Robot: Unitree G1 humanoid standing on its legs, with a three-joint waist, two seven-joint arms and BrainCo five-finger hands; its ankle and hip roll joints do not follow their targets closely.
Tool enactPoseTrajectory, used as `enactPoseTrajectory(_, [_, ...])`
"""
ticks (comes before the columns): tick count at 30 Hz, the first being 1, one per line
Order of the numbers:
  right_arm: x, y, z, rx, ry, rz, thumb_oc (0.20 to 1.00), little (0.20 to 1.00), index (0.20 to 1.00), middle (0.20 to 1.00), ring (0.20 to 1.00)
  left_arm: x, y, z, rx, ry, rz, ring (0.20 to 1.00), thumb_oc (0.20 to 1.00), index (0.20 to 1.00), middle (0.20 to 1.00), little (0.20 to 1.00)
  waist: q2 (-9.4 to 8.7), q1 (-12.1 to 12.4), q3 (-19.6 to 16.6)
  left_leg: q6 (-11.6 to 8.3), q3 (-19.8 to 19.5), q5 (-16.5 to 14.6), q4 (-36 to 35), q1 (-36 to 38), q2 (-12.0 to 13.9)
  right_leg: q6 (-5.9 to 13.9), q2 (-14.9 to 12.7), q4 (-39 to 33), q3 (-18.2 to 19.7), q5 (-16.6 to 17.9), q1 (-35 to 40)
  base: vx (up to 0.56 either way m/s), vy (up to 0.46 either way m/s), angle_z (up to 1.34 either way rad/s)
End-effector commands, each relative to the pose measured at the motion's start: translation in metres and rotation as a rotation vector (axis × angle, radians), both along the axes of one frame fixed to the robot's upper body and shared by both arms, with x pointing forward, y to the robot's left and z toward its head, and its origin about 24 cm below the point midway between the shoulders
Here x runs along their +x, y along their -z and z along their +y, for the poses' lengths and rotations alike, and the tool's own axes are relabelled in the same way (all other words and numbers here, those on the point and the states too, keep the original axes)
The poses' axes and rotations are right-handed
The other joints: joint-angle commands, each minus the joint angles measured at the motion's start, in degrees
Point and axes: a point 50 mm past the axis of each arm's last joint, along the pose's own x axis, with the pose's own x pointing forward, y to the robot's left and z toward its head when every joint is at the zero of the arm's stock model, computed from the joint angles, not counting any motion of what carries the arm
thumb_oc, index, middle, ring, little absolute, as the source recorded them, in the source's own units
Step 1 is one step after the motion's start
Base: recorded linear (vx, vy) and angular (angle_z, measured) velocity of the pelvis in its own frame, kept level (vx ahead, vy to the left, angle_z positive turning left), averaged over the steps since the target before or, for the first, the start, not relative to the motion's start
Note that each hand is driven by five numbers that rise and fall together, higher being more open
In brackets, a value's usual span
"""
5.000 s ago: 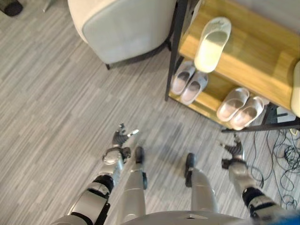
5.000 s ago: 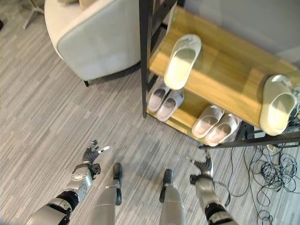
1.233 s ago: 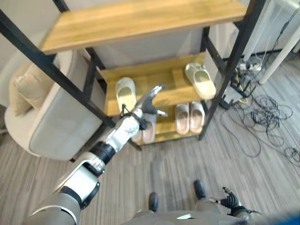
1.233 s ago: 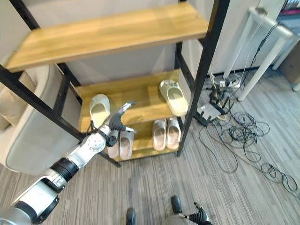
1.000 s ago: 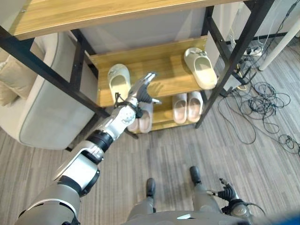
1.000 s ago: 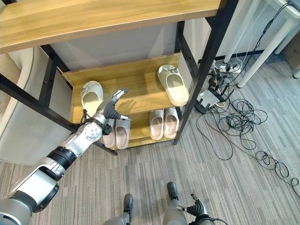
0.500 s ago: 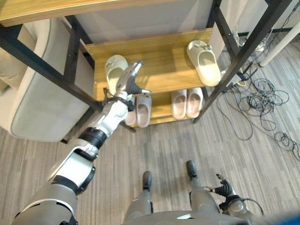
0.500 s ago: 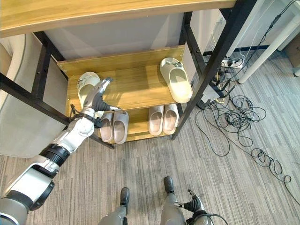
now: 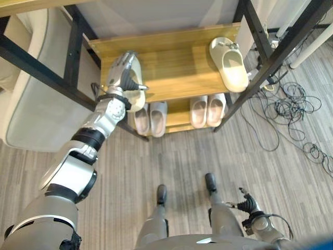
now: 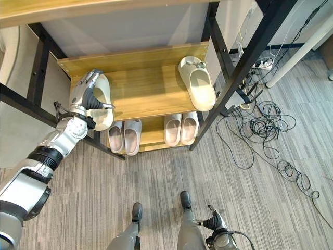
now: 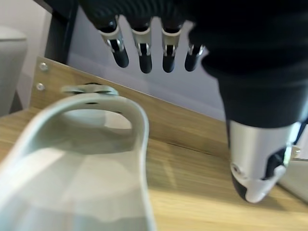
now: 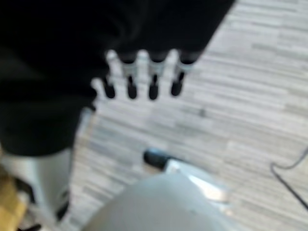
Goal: Arrange the slippers neatly on the shoe rack.
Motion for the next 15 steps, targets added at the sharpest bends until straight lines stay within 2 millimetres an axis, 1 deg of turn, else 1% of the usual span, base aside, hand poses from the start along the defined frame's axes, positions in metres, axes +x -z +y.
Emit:
enactPoseTrajectory(1, [0.007,-0.006,-0.006,-0.027,-0.003,-0.049,1.0,1.0,1.0,1.0,1.0,0.006,-0.053,0.016,0.041,-0.079,-0.155,1.0,1.0,1.0,1.0,1.0,-0.31,0.5,-1.1,-4.13,-2.5,3.4,0.1,-5.7,2.8,6.63,-6.2,0.7,-3.3,-2.7,4.3,0.0,0.0,0.0])
enactPoseTrajectory(4, [0.009,-0.007,-0.007,-0.031,-0.009,-0.054,1.0,1.0,1.0,1.0,1.0,0.005,-0.066,0.02,0.051,-0.097,-0.185,1.0,1.0,1.0,1.0,1.0,-0.61,0.6,-1.0,-4.16,-2.5,3.5,0.1,-6.3,2.8,6.73,-6.1,0.6,-3.3,-2.6,3.8,0.01,0.006,0.03])
enactPoseTrajectory(8, [0.013,-0.007,-0.002,-0.025,-0.02,-0.054,1.0,1.0,1.0,1.0,1.0,0.006,-0.076,0.027,0.073,-0.128,-0.198,1.0,1.0,1.0,1.0,1.0,-1.21,0.9,-1.0,-4.23,-2.7,3.6,0.1,-7.4,2.8,6.91,-6.0,0.3,-3.7,-2.4,3.2,0.03,0.016,0.09])
enactPoseTrajectory(14, [0.016,-0.007,0.002,-0.016,-0.026,-0.066,1.0,1.0,1.0,1.0,1.0,0.004,-0.084,0.037,0.098,-0.17,-0.216,1.0,1.0,1.0,1.0,1.0,-1.92,1.2,-0.7,-4.08,-2.9,3.6,0.1,-8.0,2.6,6.99,-6.0,0.3,-4.0,-2.2,3.0,0.03,0.01,0.02])
enactPoseTrajectory(15, [0.021,-0.009,0.003,-0.013,-0.028,-0.078,1.0,1.0,1.0,1.0,1.0,0.004,-0.084,0.04,0.102,-0.187,-0.211,1.0,1.0,1.0,1.0,1.0,-2.14,1.3,-0.5,-4.07,-3.1,3.6,0.1,-8.2,2.6,7.06,-5.9,0.3,-4.1,-2.1,2.9,0.0,0.0,0.0])
